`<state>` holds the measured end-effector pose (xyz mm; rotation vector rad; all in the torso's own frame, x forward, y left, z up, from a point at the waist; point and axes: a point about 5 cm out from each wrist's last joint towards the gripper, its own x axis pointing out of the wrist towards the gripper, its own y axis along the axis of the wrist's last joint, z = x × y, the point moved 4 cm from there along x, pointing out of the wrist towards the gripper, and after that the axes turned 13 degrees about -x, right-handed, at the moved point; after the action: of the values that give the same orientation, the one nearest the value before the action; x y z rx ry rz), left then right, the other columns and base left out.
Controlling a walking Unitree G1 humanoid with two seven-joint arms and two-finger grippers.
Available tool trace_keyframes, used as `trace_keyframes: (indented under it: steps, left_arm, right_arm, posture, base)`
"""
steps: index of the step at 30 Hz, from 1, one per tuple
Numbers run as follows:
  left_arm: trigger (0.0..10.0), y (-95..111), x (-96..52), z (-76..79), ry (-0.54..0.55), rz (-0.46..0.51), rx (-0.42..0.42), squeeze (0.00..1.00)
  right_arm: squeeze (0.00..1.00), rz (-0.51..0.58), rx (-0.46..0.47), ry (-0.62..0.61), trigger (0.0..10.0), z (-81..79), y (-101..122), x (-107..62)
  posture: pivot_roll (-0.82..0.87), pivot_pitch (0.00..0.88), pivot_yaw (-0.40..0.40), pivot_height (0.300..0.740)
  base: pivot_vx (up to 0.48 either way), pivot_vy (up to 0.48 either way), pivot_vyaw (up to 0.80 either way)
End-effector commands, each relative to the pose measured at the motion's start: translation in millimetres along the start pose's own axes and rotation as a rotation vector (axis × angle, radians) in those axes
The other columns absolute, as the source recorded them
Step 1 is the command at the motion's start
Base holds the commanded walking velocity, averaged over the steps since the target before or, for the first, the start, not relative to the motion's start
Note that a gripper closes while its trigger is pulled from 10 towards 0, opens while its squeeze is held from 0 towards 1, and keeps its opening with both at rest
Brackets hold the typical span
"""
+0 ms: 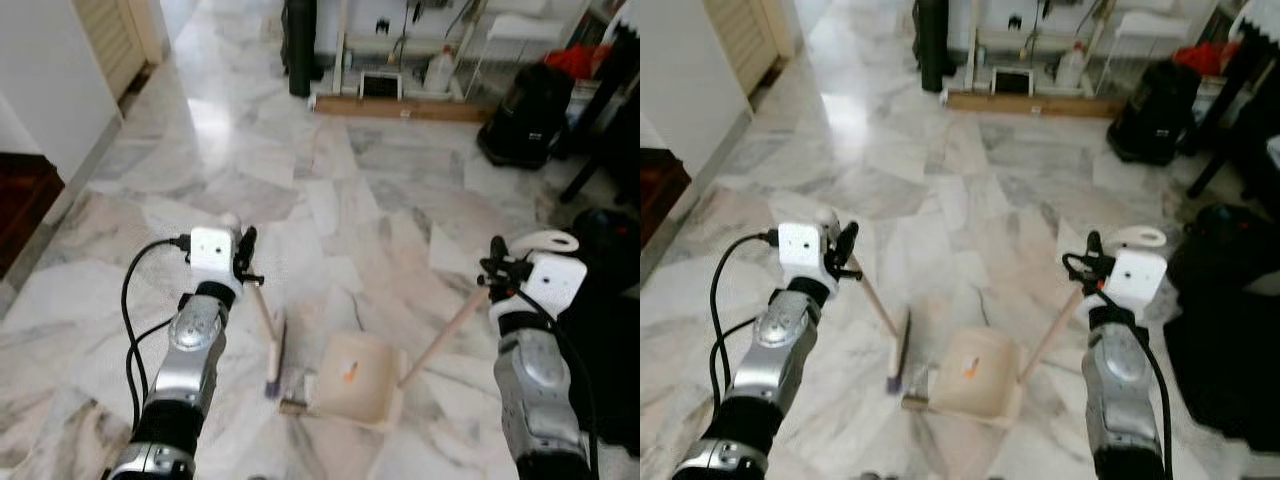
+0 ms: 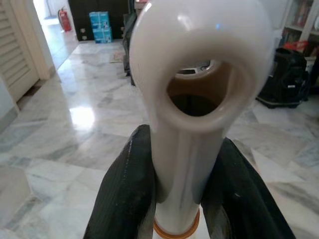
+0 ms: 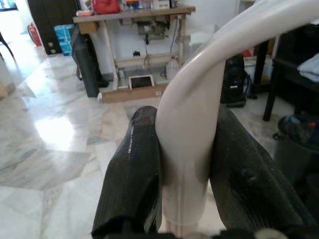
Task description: Sweep floor
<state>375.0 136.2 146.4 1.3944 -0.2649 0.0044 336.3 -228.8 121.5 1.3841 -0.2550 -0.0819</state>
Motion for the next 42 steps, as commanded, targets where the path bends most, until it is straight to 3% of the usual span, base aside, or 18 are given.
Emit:
trace_keyframes:
  steps: [1, 17, 25, 42]
  left_arm:
    - [10.0, 9, 1.0, 3.1, -0.016, 0.041, 0.001, 0.00]
    - [10.0, 8, -0.3, -7.7, 0.013, 0.026, 0.039, 0.00]
    - [10.0, 5, -0.9, -13.1, 0.018, 0.001, 0.055, 0.00]
    - [10.0, 1, 0.7, -13.6, -0.018, -0.050, 0.065, 0.00]
  right_arm:
    - [0.00, 0.029, -0.004, -0.020, 10.0, 6.1, 7, -0.5]
    - [0.00, -0.027, -0.052, -0.055, 10.0, 25.8, -13, -14.0]
    - [0.00, -0.067, -0.141, -0.054, 10.0, 38.4, -30, -20.0]
    - [0.00, -0.165, -0.115, -0.046, 10.0, 29.1, -68, -29.4]
  posture:
    - [0.04, 0.127, -0.024, 0.740]
    - [0.04, 0.134, -0.025, 0.740]
    - [0.04, 0.144, -0.024, 0.740]
    - [0.06, 0.162, -0.012, 0.740]
  base:
    - [0.000, 0.000, 0.00]
    - [0.000, 0.000, 0.00]
    - [0.000, 0.000, 0.00]
    - [0.000, 0.000, 0.00]
